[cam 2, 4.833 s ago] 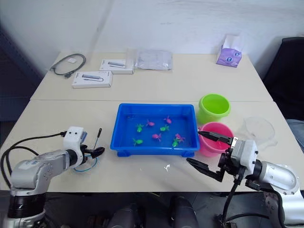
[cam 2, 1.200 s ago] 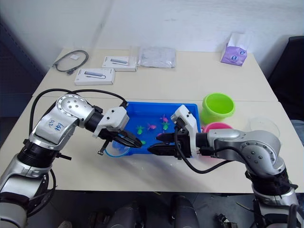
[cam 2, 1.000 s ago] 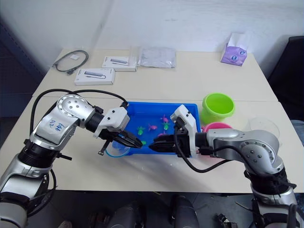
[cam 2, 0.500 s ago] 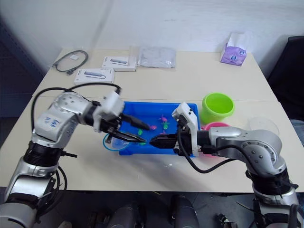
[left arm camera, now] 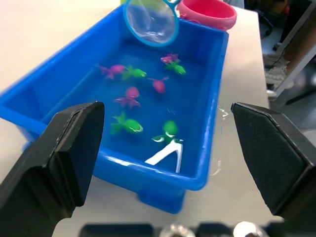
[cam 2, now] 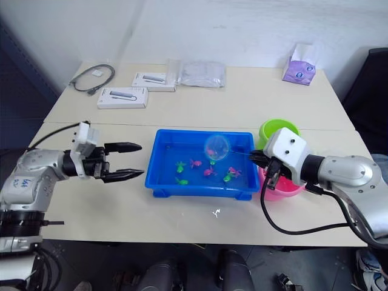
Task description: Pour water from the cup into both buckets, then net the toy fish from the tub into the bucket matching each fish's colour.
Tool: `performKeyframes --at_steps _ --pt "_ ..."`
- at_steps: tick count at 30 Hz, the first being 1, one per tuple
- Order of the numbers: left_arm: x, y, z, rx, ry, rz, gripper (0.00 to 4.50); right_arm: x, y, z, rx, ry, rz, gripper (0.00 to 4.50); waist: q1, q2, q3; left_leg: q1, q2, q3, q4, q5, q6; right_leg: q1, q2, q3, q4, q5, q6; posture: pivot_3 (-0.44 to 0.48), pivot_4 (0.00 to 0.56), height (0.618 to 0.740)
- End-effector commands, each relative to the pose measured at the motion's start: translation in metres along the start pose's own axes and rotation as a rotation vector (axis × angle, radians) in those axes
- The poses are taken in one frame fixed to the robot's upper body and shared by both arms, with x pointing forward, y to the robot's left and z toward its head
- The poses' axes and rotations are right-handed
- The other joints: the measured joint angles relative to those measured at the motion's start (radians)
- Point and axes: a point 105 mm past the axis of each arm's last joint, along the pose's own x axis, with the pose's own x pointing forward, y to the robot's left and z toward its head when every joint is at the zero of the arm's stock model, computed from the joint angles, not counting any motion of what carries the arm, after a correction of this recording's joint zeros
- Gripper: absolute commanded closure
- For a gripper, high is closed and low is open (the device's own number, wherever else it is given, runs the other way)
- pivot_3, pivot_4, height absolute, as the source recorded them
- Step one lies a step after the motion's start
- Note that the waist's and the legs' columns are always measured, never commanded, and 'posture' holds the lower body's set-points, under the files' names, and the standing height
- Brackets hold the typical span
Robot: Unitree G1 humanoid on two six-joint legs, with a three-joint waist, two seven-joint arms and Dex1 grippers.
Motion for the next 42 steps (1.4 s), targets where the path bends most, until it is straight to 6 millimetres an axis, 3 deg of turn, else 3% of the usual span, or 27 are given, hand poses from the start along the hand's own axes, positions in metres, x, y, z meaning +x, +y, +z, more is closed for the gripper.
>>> performKeyframes --at_steps 1,18,22,28,33,42 --pt "0.007 -0.013 0.011 0.021 -0.041 -0.034 0.08 -0.006 -0.01 -0.004 -0.129 0.106 -0.06 4.5 -0.003 0.0 0.0 0.0 0.0 0.0 0.0 0.0 0.0 0.0 0.0 0.001 0.0 0.0 0.0 0.0 0.15 0.74" --pt "0.033 -0.023 0.002 -0.015 -0.05 -0.137 0.08 0.008 -0.005 -0.013 -0.493 0.323 0.022 4.5 -0.01 0.0 0.0 0.002 0.001 0.001 0.0 0.0 -0.001 0.0 0.0 0.001 0.0 -0.001 -0.001 0.0 0.15 0.74" --pt "0.039 -0.028 -0.001 -0.024 -0.046 -0.162 0.08 0.006 0.006 -0.027 -0.473 0.393 0.092 4.5 -0.009 0.0 0.0 0.002 0.001 0.001 0.001 0.0 -0.001 0.0 0.0 0.001 0.0 -0.001 -0.001 0.0 0.15 0.74" --pt "0.039 -0.027 -0.001 -0.027 -0.036 -0.18 0.08 0.006 0.017 -0.027 -0.353 0.39 0.114 4.5 -0.002 0.0 0.0 0.002 0.0 0.001 0.002 0.0 -0.001 0.0 0.0 0.001 0.0 -0.001 -0.001 0.0 0.15 0.74" --pt "0.042 -0.026 0.001 -0.021 -0.034 -0.192 0.08 0.002 0.018 -0.029 -0.181 0.401 0.085 4.5 -0.002 0.0 0.0 0.002 0.0 0.0 0.002 0.0 -0.001 0.0 0.0 0.001 0.0 0.0 -0.001 0.0 0.15 0.74" --pt "0.041 -0.03 -0.002 -0.028 -0.025 -0.198 0.08 -0.019 0.017 -0.033 -0.109 0.482 0.146 4.5 0.002 0.0 0.0 0.001 -0.001 -0.002 0.002 -0.001 0.0 0.001 -0.001 0.0 -0.001 0.0 -0.001 0.0 0.15 0.74"
